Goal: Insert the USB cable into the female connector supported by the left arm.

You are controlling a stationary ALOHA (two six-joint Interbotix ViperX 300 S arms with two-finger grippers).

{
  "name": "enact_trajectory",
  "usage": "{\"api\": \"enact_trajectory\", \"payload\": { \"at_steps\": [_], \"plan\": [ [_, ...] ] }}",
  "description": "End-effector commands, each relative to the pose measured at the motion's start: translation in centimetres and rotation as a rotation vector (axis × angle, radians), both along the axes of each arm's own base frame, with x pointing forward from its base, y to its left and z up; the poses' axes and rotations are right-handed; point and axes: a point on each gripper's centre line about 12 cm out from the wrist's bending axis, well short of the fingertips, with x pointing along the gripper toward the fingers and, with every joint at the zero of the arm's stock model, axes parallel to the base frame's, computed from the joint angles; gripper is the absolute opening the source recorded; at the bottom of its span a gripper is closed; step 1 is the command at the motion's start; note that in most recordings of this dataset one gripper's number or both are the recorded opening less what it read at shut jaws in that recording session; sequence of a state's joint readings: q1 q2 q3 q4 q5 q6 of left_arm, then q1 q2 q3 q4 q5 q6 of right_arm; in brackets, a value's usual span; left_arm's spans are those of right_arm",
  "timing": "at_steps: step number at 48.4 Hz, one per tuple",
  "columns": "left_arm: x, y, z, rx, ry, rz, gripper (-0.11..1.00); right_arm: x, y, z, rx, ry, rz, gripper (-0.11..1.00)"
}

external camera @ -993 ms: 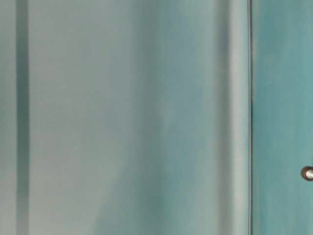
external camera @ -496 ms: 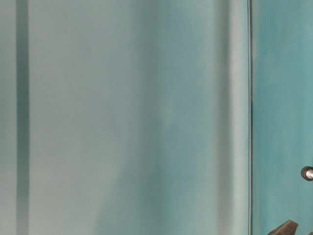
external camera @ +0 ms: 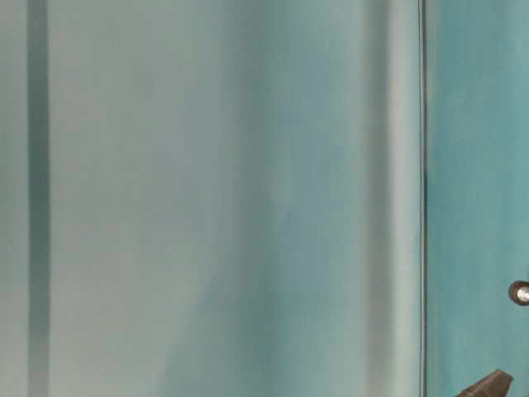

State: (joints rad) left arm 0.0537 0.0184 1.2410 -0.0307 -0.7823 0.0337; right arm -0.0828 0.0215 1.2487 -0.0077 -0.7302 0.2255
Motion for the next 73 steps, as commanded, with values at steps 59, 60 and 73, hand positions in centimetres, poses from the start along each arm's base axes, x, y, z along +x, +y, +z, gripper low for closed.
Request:
{"api": "enact_trajectory", "payload": {
  "at_steps": [59, 60, 73],
  "plan": [
    [0.4, 0.0, 0.5, -0.002, -0.023, 0.001, 0.81, 1.2, 0.7, -1.4, -0.001, 0.009, 0.03, 0.55],
    [0.3, 0.0, 0.4, -0.002, -0.022, 0.001, 0.81, 1.1, 0.7, -1.4, -0.001, 0.011, 0.032, 0.55],
    [0.2, 0.0, 0.3, -0.003, -0.014, 0.001, 0.81, 0.8, 1.7, -1.6, 0.001, 0.025, 0.071, 0.54]
  ]
}}
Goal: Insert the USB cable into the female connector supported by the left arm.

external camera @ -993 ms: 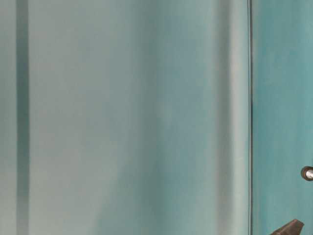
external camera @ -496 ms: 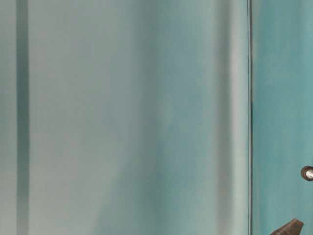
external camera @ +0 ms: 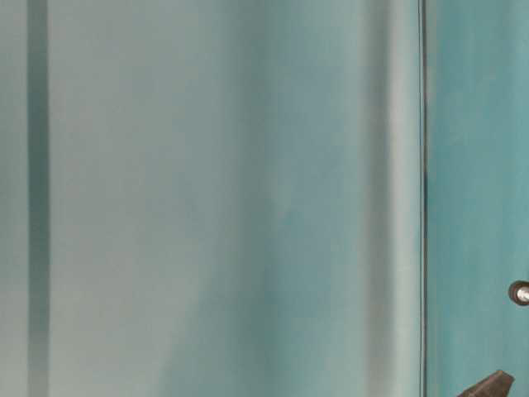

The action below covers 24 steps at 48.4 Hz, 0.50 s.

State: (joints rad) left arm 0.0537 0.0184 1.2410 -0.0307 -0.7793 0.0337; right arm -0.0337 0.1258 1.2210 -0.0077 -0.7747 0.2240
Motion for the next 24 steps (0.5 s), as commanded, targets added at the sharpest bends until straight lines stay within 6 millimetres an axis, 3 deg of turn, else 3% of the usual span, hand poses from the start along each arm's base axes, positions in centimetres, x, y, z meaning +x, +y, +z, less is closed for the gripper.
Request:
{"api": "enact_trajectory", "payload": {
  "at_steps": [1, 10, 19, 24],
  "plan": [
    [0.25, -0.01, 0.38, -0.002, -0.017, 0.001, 0.81, -0.01, 0.54, 0.1, 0.001, -0.003, 0.021, 0.54],
    [0.51, 0.04, 0.54, -0.002, -0.025, 0.003, 0.81, -0.09, 0.58, -0.03, -0.004, 0.009, 0.025, 0.51],
    [0.52, 0.04, 0.49, -0.002, -0.019, 0.003, 0.81, -0.42, 0.88, -0.23, -0.012, 0.025, 0.048, 0.23],
    [0.43, 0.03, 0.28, -0.004, -0.002, 0.003, 0.81, -0.44, 1.07, -0.42, -0.022, 0.048, 0.075, 0.21]
  ]
}}
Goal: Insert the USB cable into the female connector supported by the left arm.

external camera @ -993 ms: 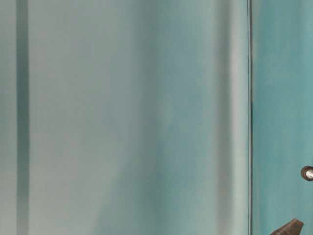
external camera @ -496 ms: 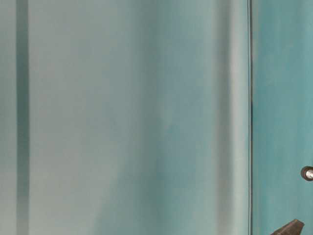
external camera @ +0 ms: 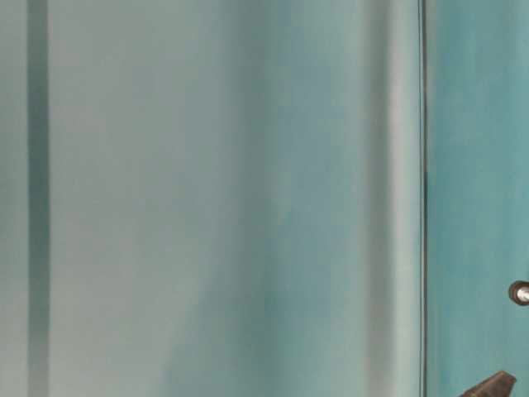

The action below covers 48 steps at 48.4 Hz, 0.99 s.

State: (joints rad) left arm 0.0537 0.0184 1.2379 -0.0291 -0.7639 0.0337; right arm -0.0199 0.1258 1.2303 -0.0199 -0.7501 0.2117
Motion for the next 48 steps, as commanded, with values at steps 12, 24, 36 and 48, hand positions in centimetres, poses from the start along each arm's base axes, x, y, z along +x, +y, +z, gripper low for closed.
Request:
{"api": "enact_trajectory", "payload": {
  "at_steps": [12, 24, 36, 48],
  "plan": [
    [0.3, -0.2, 0.0, 0.018, 0.012, -0.024, 0.81, 0.5, 0.7, -0.1, -0.037, 0.038, 0.077, 0.21],
    [0.7, -0.6, 0.4, 0.059, -0.013, -0.058, 0.81, 3.6, 0.0, 2.0, -0.085, -0.054, 0.081, 0.21],
    [0.8, -0.6, -0.6, 0.059, -0.007, -0.058, 0.8, 6.5, -0.4, 4.2, -0.103, -0.048, 0.077, 0.21],
    [1.5, -0.3, -1.6, 0.059, -0.045, -0.04, 0.8, 8.2, -0.6, 5.6, -0.151, -0.015, 0.1, 0.21]
  ]
}}
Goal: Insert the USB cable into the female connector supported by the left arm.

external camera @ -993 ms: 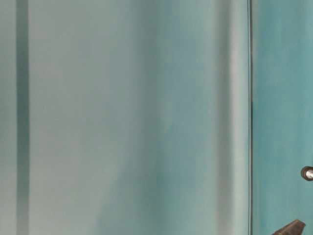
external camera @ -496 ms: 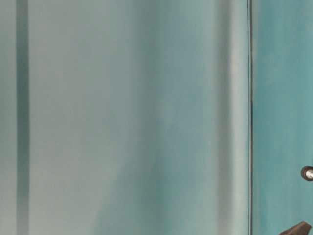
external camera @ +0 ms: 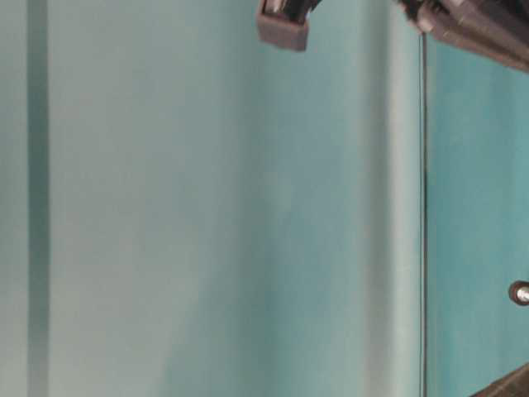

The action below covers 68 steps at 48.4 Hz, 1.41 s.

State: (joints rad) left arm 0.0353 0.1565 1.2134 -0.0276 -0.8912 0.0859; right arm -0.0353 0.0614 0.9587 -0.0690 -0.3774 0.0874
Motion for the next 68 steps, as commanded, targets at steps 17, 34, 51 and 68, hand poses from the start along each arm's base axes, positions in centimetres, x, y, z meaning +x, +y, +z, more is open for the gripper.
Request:
{"api": "enact_trajectory", "payload": {
  "at_steps": [17, 34, 51, 68],
  "plan": [
    [1.6, 0.3, -0.4, 0.008, -0.05, 0.011, 0.76, 4.4, -0.1, 5.0, -0.023, -0.147, 0.012, 0.21],
    [1.3, 0.5, -0.5, 0.008, -0.042, 0.019, 0.69, 5.4, -0.2, 4.6, -0.026, -0.057, 0.007, 0.21],
    [1.0, 0.6, -1.0, 0.003, 0.005, 0.022, 0.69, 8.5, 0.5, 3.9, -0.033, 0.052, 0.025, 0.21],
    [1.5, 0.6, -1.9, -0.001, 0.005, 0.025, 0.69, 10.3, 0.5, 3.8, -0.038, 0.082, 0.024, 0.21]
  ]
}}
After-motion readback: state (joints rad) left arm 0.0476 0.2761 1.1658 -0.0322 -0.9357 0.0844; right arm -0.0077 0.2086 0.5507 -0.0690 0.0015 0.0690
